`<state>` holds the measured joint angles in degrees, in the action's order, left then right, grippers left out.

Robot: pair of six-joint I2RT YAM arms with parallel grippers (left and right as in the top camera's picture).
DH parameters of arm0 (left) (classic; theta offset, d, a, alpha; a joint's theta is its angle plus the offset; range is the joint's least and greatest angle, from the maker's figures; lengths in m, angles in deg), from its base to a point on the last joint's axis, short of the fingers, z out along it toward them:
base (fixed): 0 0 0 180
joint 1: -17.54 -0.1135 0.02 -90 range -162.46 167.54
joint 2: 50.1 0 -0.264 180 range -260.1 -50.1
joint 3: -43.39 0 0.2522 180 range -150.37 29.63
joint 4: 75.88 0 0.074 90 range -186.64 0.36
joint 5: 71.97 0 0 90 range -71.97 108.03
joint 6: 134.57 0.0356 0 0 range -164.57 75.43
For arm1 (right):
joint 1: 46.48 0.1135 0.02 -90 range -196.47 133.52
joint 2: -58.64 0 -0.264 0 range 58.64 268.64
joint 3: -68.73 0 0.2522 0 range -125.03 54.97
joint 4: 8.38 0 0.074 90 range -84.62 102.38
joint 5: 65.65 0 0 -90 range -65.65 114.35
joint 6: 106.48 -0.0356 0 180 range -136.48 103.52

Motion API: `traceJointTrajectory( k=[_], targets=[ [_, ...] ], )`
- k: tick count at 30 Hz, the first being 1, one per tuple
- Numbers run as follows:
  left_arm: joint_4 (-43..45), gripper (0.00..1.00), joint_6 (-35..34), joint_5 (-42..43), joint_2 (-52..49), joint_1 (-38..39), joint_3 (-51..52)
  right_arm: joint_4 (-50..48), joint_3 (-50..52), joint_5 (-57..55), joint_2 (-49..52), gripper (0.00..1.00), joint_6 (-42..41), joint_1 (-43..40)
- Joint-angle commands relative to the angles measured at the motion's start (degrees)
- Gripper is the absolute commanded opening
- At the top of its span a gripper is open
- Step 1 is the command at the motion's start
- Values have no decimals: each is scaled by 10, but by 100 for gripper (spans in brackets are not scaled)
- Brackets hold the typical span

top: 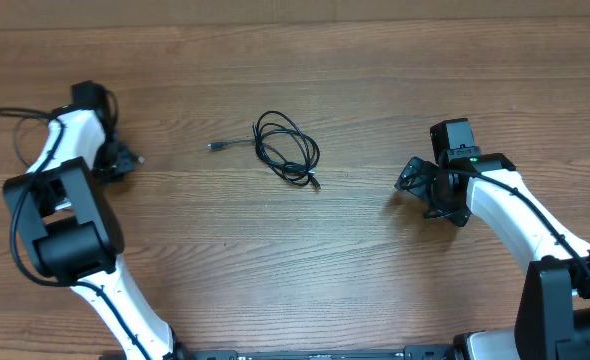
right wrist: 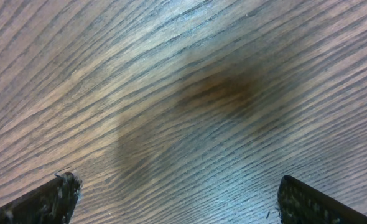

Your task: Untangle cables

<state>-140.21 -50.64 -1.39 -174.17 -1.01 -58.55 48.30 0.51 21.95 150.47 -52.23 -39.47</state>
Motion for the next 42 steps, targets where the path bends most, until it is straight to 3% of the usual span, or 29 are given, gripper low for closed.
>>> traceJointTrajectory(
  k=[1, 4, 6, 13, 14, 16, 22, 26, 32, 36, 39, 42],
  targets=[
    [3, 19, -12, 115, -26, -28, 17, -3, -1, -7, -5, 100, 2, -1],
    [-24, 24, -13, 183, -26, -30, -10, -3, -1, -7, -5, 100, 2, -1],
    [-90, 27, -17, 263, -18, -19, -81, -3, -1, -7, -5, 100, 2, -1],
    [-159, 28, -17, 341, 75, 60, -137, -3, -1, -7, -5, 100, 3, -1],
    [-168, 27, -19, 348, 82, 76, -137, -2, -1, -7, -5, 100, 2, -1],
    [-183, 4, -29, 360, 83, 101, -137, -3, -1, -7, -5, 100, 2, -1],
    [-190, 4, -34, 410, 80, 201, -90, -2, -1, -7, -5, 100, 2, -1],
    [-158, 4, -52, 415, 80, 276, -33, -3, -1, -7, -5, 100, 3, -1],
    [-19, 4, -94, 412, 80, 386, 72, -3, -1, -7, -5, 100, 3, -1],
    [84, 4, -179, 356, 80, 445, 122, -3, -1, -7, -5, 100, 2, -1],
    [103, 4, -187, 285, 80, 471, 131, -3, -1, -7, -5, 100, 2, -1],
    [104, 4, -189, 264, 80, 478, 131, -3, -1, -7, -5, 100, 2, -1]
  ],
)
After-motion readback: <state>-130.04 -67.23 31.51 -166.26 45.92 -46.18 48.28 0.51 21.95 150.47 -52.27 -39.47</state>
